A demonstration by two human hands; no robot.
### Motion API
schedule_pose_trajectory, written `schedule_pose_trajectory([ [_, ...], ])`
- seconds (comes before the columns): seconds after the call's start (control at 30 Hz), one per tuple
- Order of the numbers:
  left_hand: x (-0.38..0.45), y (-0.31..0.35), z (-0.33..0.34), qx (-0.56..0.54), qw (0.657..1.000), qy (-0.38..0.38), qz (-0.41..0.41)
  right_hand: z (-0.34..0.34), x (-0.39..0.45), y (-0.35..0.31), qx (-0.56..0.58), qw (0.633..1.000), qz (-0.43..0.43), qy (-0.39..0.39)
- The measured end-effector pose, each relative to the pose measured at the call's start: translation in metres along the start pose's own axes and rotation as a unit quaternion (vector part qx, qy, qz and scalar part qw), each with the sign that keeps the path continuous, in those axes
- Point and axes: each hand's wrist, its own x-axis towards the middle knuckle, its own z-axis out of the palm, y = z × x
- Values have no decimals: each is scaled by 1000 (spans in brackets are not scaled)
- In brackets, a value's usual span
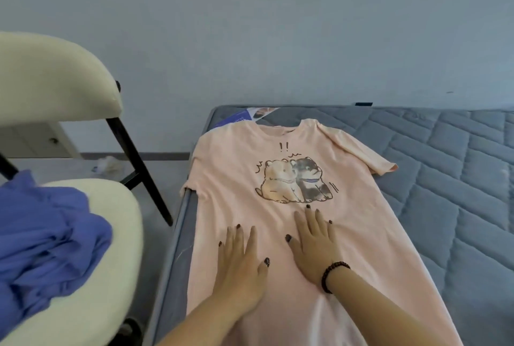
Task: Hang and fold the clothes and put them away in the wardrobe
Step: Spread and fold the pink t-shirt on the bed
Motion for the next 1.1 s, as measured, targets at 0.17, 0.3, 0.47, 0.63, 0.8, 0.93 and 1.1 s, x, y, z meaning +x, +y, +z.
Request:
schedule_pose_trajectory([
  [0.17,-58,-29,46,5,999,34,20,16,-59,9,-39,999,-5,6],
  [0.3,-93,-29,47,19,998,64,7,21,-107,16,-38,999,-12,14],
  [0.47,-146,-37,42,25,998,62,-3,19,-158,29,-26,999,10,30],
  [0.63,-184,-57,38,69,994,-8,79,25,-213,75,52,971,193,133],
  [0.8,-196,-72,43,106,977,72,170,16,-253,106,98,947,259,161],
  [0.93,-195,-74,34,140,968,114,175,4,-264,110,195,927,256,193],
  [1.1,-212,-73,19,60,982,111,138,-20,-266,114,324,863,321,216],
])
